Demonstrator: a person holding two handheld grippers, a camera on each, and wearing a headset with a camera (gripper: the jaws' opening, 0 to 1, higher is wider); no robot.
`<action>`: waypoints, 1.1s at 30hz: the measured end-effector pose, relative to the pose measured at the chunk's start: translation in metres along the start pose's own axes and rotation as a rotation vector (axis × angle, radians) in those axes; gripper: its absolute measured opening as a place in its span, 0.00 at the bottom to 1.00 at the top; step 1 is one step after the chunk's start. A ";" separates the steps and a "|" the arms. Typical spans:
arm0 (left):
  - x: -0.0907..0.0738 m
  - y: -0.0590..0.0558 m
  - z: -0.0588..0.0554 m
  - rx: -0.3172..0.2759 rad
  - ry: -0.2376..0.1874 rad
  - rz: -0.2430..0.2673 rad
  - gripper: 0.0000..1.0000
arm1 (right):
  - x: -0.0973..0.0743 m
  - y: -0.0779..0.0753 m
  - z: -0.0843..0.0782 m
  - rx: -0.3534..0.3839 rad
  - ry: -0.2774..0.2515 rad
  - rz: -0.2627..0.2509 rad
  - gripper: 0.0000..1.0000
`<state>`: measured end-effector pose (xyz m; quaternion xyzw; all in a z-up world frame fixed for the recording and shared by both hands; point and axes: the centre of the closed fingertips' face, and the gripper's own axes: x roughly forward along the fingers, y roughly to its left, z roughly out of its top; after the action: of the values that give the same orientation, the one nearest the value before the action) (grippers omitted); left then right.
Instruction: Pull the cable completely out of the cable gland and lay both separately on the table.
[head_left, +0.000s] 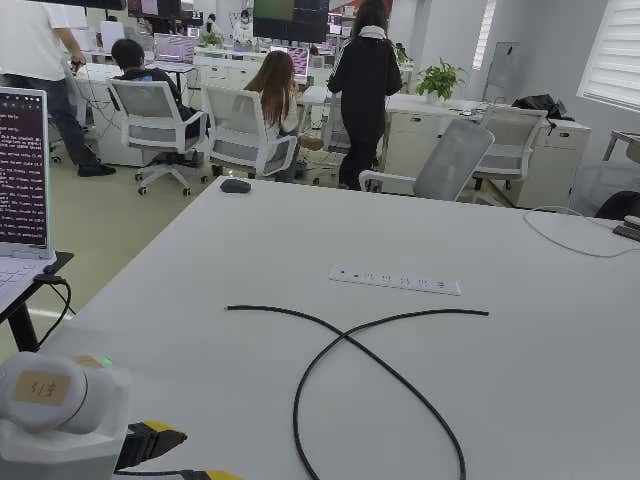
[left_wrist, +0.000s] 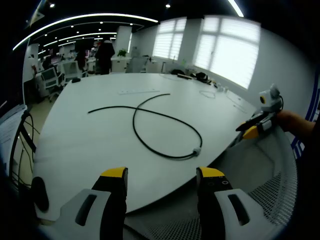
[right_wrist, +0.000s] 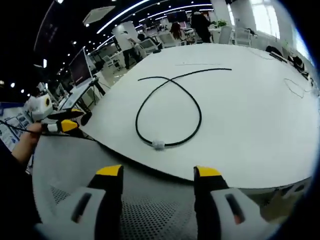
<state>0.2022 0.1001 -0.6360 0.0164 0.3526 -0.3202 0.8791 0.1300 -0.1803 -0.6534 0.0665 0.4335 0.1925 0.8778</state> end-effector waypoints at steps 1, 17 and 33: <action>0.000 0.000 0.000 -0.001 0.001 -0.002 0.69 | 0.000 0.000 0.000 -0.001 0.000 0.000 0.57; 0.001 -0.002 -0.002 0.004 0.015 -0.011 0.68 | 0.000 -0.001 0.000 0.004 -0.001 -0.001 0.57; 0.001 -0.003 -0.004 0.010 0.027 -0.021 0.68 | 0.000 -0.001 -0.001 0.003 0.006 -0.007 0.57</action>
<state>0.1981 0.0980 -0.6387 0.0214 0.3631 -0.3309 0.8708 0.1297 -0.1817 -0.6544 0.0658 0.4368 0.1892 0.8770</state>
